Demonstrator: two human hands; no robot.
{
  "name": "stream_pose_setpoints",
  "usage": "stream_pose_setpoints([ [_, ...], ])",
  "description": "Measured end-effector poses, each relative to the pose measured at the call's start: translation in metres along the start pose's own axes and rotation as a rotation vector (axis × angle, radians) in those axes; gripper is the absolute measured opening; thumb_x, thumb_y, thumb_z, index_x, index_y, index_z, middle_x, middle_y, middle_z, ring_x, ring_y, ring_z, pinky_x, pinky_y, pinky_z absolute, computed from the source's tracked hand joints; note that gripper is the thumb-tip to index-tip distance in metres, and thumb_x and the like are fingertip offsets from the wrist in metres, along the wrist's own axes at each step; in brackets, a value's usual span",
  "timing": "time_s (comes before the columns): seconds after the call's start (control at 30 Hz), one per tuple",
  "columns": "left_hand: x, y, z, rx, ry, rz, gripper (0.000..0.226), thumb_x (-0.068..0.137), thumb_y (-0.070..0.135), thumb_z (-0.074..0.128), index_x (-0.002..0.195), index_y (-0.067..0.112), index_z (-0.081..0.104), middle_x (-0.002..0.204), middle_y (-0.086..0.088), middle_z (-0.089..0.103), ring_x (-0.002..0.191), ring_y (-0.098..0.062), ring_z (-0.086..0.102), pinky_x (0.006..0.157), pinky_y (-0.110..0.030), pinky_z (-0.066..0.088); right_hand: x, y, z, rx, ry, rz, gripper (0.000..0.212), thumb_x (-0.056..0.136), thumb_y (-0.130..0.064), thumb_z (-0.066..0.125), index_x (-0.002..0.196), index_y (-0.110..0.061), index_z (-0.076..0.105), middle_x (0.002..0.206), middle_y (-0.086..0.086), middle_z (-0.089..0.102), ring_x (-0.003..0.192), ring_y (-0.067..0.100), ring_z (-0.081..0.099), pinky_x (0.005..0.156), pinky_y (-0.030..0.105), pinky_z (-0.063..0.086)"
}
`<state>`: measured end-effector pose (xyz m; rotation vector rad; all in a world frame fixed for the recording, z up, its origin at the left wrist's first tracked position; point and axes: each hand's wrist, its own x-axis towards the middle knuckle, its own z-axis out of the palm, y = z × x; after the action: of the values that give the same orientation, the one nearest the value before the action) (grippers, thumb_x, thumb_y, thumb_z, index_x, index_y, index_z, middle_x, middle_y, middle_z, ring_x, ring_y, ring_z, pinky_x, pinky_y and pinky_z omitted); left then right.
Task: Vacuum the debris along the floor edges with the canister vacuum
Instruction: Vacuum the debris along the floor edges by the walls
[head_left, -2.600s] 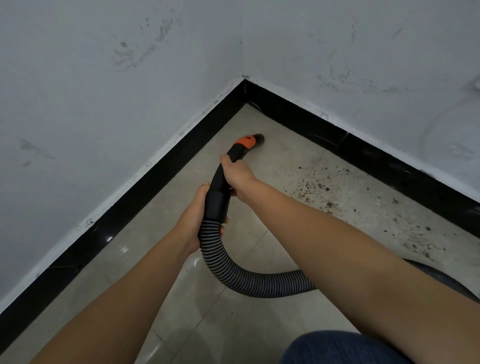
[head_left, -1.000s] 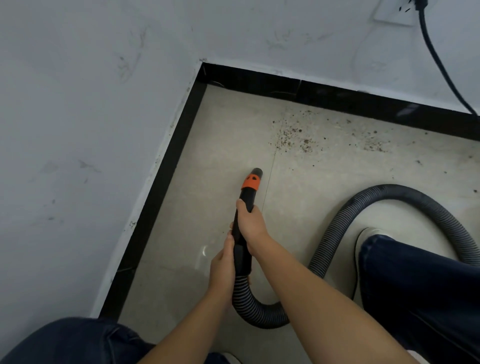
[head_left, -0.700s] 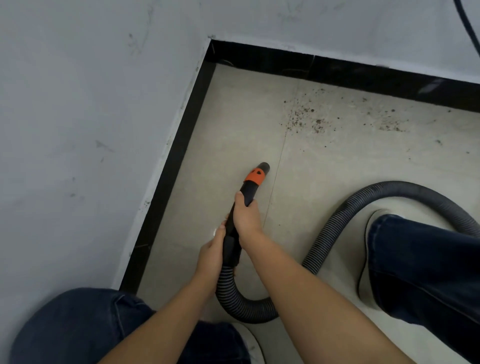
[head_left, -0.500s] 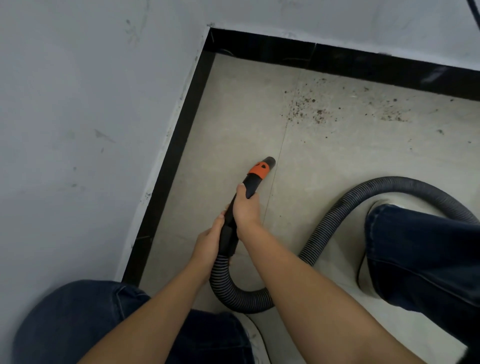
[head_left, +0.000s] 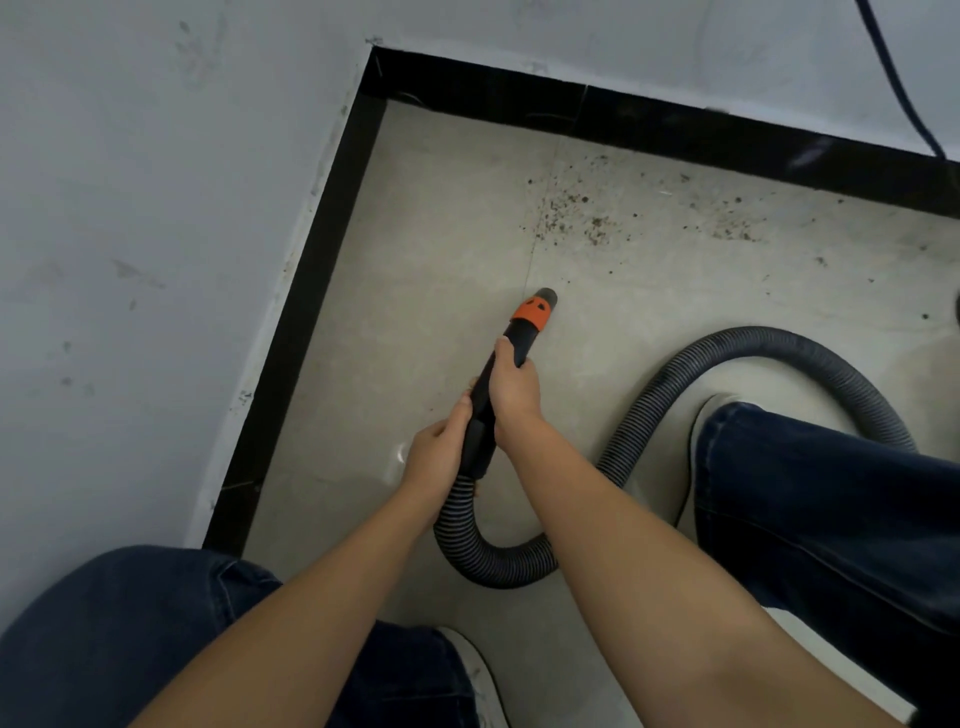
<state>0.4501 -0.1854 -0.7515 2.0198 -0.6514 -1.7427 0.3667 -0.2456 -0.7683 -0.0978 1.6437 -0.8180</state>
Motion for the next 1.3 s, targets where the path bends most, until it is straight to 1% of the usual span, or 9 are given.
stream_pose_setpoints([
  [0.1, 0.005, 0.006, 0.018, 0.046, -0.01, 0.064, 0.037, 0.095, 0.053, 0.046, 0.075, 0.027, 0.063, 0.083, -0.001, 0.069, 0.088, -0.024, 0.068, 0.084, -0.039, 0.055, 0.009, -0.011, -0.016, 0.036, -0.01, 0.003, 0.025, 0.097, -0.039, 0.047, 0.089, -0.016, 0.048, 0.072, 0.01, 0.057, 0.058, 0.022, 0.056, 0.061, 0.034, 0.052],
  [0.33, 0.001, -0.003, 0.042, 0.084, -0.041, 0.095, 0.039, 0.096, 0.053, 0.045, 0.083, 0.023, 0.066, 0.085, -0.002, 0.07, 0.082, -0.021, 0.068, 0.076, -0.038, 0.057, 0.013, -0.015, -0.032, -0.056, 0.052, -0.019, 0.027, 0.098, -0.043, 0.041, 0.093, -0.017, 0.047, 0.069, 0.009, 0.055, 0.053, 0.023, 0.054, 0.06, 0.037, 0.052],
  [0.5, 0.001, -0.01, 0.037, 0.071, -0.042, 0.118, 0.03, 0.098, 0.046, 0.045, 0.096, 0.022, 0.062, 0.081, 0.009, 0.065, 0.075, -0.004, 0.062, 0.063, -0.019, 0.048, 0.007, -0.009, -0.022, -0.125, -0.022, -0.003, 0.031, 0.098, -0.046, 0.041, 0.088, -0.017, 0.046, 0.068, 0.01, 0.054, 0.047, 0.023, 0.052, 0.058, 0.037, 0.052],
  [0.77, 0.005, 0.011, 0.076, 0.163, -0.195, 0.111, 0.032, 0.096, 0.048, 0.048, 0.084, 0.025, 0.064, 0.087, -0.002, 0.07, 0.078, -0.016, 0.067, 0.071, -0.029, 0.055, 0.019, -0.033, -0.067, -0.051, 0.108, -0.015, 0.037, 0.098, -0.044, 0.041, 0.103, -0.009, 0.049, 0.069, 0.01, 0.055, 0.048, 0.022, 0.053, 0.052, 0.033, 0.051],
  [0.93, 0.01, 0.012, 0.106, 0.206, -0.181, 0.089, 0.048, 0.096, 0.057, 0.039, 0.084, 0.02, 0.067, 0.09, -0.008, 0.072, 0.084, -0.023, 0.068, 0.082, -0.041, 0.057, 0.03, -0.046, -0.093, -0.081, 0.146, -0.017, 0.042, 0.098, -0.047, 0.04, 0.105, -0.007, 0.051, 0.07, 0.009, 0.057, 0.055, 0.022, 0.055, 0.056, 0.031, 0.051],
  [1.07, 0.012, 0.012, 0.119, 0.171, -0.149, 0.041, 0.057, 0.099, 0.055, 0.028, 0.105, 0.015, 0.069, 0.102, -0.011, 0.071, 0.094, -0.025, 0.066, 0.088, -0.04, 0.054, 0.037, -0.053, -0.102, -0.074, 0.12, 0.01, 0.044, 0.098, -0.048, 0.04, 0.105, -0.006, 0.051, 0.069, 0.009, 0.057, 0.051, 0.021, 0.054, 0.054, 0.029, 0.05],
  [1.13, 0.015, 0.011, 0.121, 0.059, -0.152, -0.055, 0.059, 0.099, 0.054, 0.029, 0.103, 0.01, 0.068, 0.097, -0.015, 0.07, 0.083, -0.029, 0.067, 0.076, -0.04, 0.057, 0.038, -0.056, -0.099, -0.045, 0.058, 0.028, 0.044, 0.097, -0.048, 0.042, 0.102, -0.005, 0.05, 0.065, 0.01, 0.054, 0.044, 0.02, 0.051, 0.049, 0.028, 0.049],
  [1.2, 0.014, 0.011, 0.117, -0.131, -0.203, -0.161, 0.061, 0.099, 0.053, 0.029, 0.095, 0.004, 0.066, 0.08, -0.017, 0.067, 0.06, -0.027, 0.064, 0.053, -0.034, 0.053, 0.038, -0.058, -0.092, -0.07, -0.006, 0.027, 0.044, 0.098, -0.048, 0.042, 0.1, -0.004, 0.049, 0.063, 0.01, 0.053, 0.041, 0.02, 0.049, 0.044, 0.026, 0.047],
  [1.3, 0.013, 0.012, 0.105, -0.349, -0.266, -0.234, 0.064, 0.101, 0.051, 0.024, 0.095, 0.0, 0.063, 0.063, -0.015, 0.063, 0.048, -0.022, 0.059, 0.044, -0.027, 0.047, 0.037, -0.06, -0.074, -0.109, -0.083, 0.028, 0.044, 0.097, -0.048, 0.044, 0.098, -0.004, 0.05, 0.061, 0.01, 0.052, 0.04, 0.02, 0.048, 0.043, 0.026, 0.047],
])
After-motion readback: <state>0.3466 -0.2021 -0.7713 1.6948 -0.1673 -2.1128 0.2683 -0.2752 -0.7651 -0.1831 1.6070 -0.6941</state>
